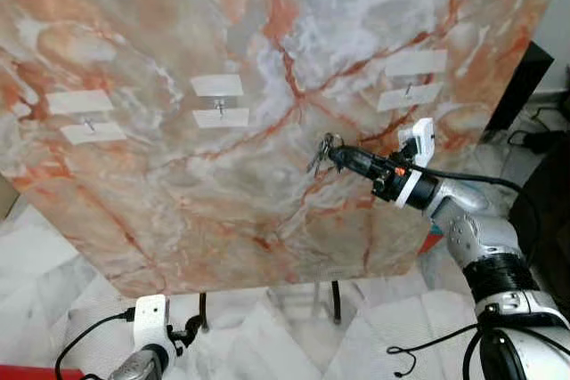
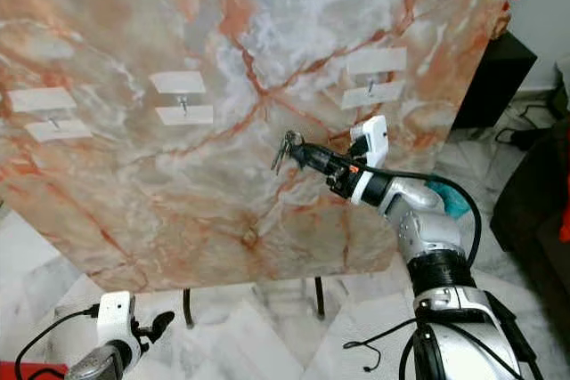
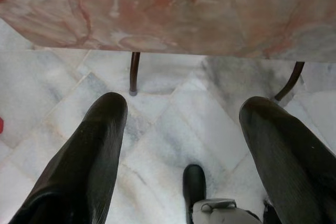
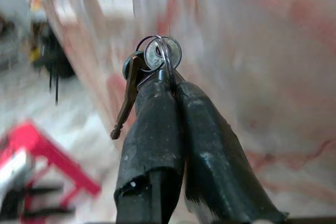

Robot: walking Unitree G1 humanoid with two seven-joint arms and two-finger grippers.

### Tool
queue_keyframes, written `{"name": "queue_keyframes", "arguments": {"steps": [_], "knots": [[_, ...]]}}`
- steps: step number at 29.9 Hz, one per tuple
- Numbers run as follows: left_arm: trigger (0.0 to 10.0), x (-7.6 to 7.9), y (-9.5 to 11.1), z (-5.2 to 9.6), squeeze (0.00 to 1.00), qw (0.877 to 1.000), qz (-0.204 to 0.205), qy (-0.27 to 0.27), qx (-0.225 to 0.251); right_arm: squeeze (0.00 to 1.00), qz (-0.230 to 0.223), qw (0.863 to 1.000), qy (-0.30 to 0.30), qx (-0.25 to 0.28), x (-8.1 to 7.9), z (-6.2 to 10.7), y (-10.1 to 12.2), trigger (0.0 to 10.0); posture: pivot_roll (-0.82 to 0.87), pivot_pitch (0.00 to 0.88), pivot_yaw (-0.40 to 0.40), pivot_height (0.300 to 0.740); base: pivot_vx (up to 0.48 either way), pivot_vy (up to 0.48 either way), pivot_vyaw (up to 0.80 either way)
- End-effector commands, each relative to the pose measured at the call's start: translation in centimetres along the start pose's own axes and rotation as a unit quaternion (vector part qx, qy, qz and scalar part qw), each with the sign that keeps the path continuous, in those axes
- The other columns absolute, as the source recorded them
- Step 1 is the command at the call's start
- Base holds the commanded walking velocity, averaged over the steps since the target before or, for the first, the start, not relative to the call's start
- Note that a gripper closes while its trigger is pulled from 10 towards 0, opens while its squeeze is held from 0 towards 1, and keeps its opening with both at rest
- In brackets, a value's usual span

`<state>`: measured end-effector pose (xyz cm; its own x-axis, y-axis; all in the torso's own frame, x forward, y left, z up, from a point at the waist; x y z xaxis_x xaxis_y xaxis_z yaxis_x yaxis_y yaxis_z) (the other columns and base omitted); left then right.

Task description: Hang keys on a hook

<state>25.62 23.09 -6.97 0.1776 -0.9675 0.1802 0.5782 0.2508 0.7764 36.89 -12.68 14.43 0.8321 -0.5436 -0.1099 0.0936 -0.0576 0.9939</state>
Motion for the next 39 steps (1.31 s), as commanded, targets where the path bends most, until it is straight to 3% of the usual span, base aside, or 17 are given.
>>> {"name": "queue_keyframes", "arguments": {"steps": [1, 3, 6, 8, 21, 31, 39], "knots": [[10.0, 0.0, -0.4, 0.1, 0.0, 1.0, -0.005, -0.001, -0.005, 0.0, 0.01, 1.0, 0.02, -0.021, -0.7, 0.0, -1.1, 10.0, 0.07, 0.072, 0.039, 0.74, 0.0, 0.0, 0.0], [10.0, 0.0, -0.5, 0.2, 0.0, 1.0, 0.0, -0.002, -0.003, 0.0, 0.023, 0.998, 0.034, -0.056, -1.3, 0.8, -3.2, 10.0, 0.07, 0.07, 0.039, 0.74, 0.0, 0.0, 0.0], [10.0, 0.0, -0.8, 0.3, 0.0, 1.0, -0.002, -0.004, -0.007, 0.0, 0.049, 0.994, 0.072, -0.073, -2.6, 1.6, -4.3, 10.0, 0.06, 0.067, 0.041, 0.74, 0.0, 0.0, 0.0], [10.0, 0.0, -0.9, 0.3, 0.0, 1.0, -0.001, -0.006, -0.008, 0.0, 0.024, 0.995, 0.08, -0.046, -3.0, 1.9, -3.8, 10.0, 0.06, 0.066, 0.039, 0.74, 0.0, 0.0, 0.0], [10.0, 0.6, -0.8, 0.1, 0.0, 1.0, -0.001, -0.018, -0.009, 0.0, 0.025, 0.998, 0.052, 0.011, -1.7, 1.8, -0.8, 10.0, 0.06, 0.062, 0.041, 0.74, 0.0, 0.0, 0.0], [10.0, 0.5, -0.7, 0.2, 0.0, 1.0, -0.017, -0.017, -0.009, 0.0, 0.025, 0.998, 0.057, 0.006, -2.0, 1.4, -0.8, 10.0, 0.06, 0.07, 0.038, 0.74, 0.0, 0.0, 0.0], [10.0, 0.3, -0.8, 0.2, 0.0, 1.0, -0.018, -0.009, -0.009, 0.0, 0.026, 0.998, 0.058, -0.001, -1.9, 1.4, -0.9, 10.0, 0.06, 0.074, 0.037, 0.74, 0.0, -0.436, 0.0]]}}
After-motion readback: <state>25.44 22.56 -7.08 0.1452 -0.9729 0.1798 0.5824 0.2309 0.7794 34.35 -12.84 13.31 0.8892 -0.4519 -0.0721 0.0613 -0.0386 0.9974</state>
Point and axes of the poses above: a point about 5 cm out from each wrist's last joint towards the gripper, its own z axis pointing back from the gripper into the wrist, its own y axis along the axis of the wrist's last joint, x = y × z, the point moved 4 cm from there along -z, pointing out of the wrist towards the gripper, and after that the axes turned 7 degrees about z, right-handed, at the moved point
